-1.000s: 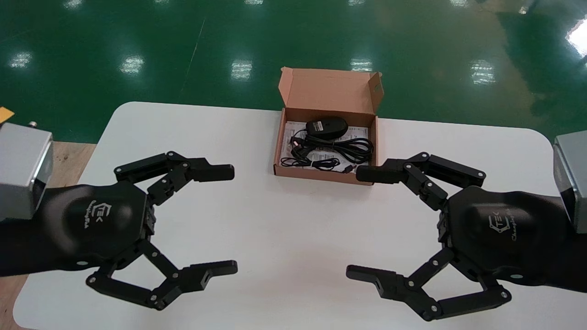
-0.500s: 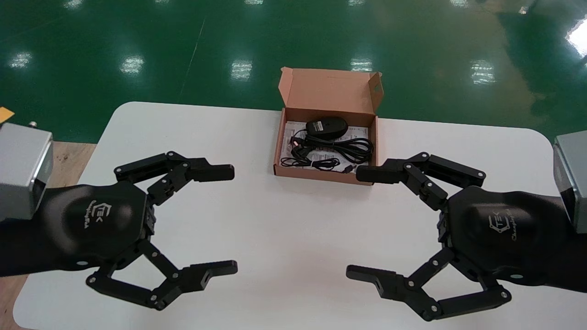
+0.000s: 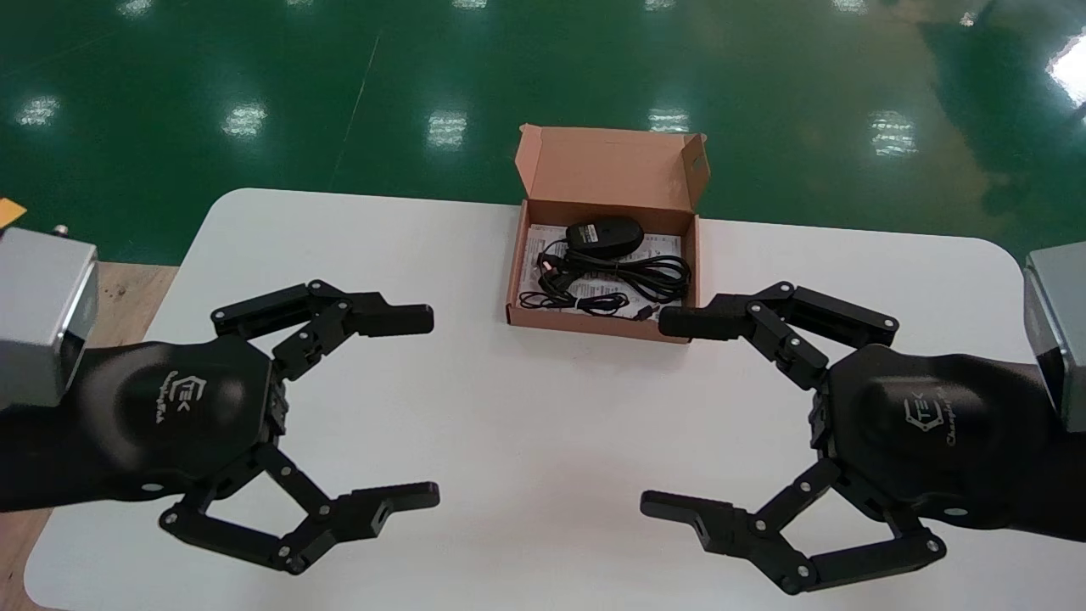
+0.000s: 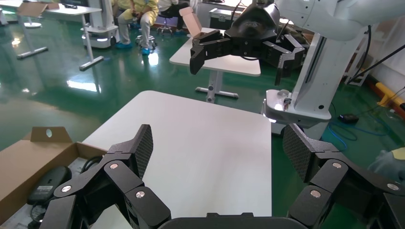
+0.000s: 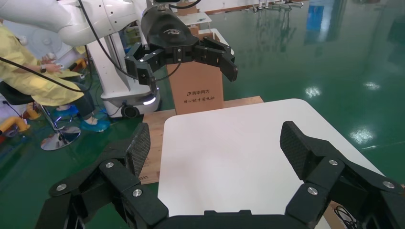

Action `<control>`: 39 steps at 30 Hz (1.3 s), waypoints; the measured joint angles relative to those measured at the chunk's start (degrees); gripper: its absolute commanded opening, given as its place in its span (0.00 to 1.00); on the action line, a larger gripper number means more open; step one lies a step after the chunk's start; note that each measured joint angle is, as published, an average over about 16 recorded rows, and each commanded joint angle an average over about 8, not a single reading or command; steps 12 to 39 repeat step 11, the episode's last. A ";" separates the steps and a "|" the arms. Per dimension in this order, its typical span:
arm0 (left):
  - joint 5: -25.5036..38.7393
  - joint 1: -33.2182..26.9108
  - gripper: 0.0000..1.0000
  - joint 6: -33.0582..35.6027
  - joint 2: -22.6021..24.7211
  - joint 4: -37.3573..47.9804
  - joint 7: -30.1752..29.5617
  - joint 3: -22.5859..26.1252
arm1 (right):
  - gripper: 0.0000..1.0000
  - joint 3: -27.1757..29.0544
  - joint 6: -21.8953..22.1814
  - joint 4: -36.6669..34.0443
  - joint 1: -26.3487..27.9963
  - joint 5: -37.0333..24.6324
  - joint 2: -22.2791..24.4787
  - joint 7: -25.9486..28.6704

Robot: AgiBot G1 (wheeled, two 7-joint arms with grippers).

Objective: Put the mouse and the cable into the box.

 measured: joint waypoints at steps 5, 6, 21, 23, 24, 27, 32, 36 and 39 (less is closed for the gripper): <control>0.00 0.00 1.00 0.00 0.00 0.00 0.00 0.00 | 1.00 0.00 0.00 0.00 0.00 0.00 0.00 0.00; 0.00 0.00 1.00 0.00 0.00 0.00 0.00 0.00 | 1.00 0.00 0.00 0.00 0.00 0.00 0.00 0.00; 0.00 0.00 1.00 0.00 0.00 0.00 0.00 0.00 | 1.00 0.00 0.00 0.00 0.00 0.00 0.00 0.00; 0.00 0.00 1.00 0.00 0.00 0.00 0.00 0.00 | 1.00 0.00 0.00 0.00 0.00 0.00 0.00 0.00; 0.00 0.00 1.00 0.00 0.00 0.00 0.00 0.00 | 1.00 0.00 0.00 0.00 0.00 0.00 0.00 0.00; 0.00 0.00 1.00 0.00 0.00 0.00 0.00 0.00 | 1.00 0.00 0.00 0.00 0.00 0.00 0.00 0.00; 0.00 0.00 1.00 0.00 0.00 0.00 0.00 0.00 | 1.00 0.00 0.00 0.00 0.00 0.00 0.00 0.00; 0.00 0.00 1.00 0.00 0.00 0.00 0.00 0.00 | 1.00 0.00 0.00 0.00 0.00 0.00 0.00 0.00; 0.00 0.00 1.00 0.00 0.00 0.00 0.00 0.00 | 1.00 0.00 0.00 0.00 0.00 0.00 0.00 0.00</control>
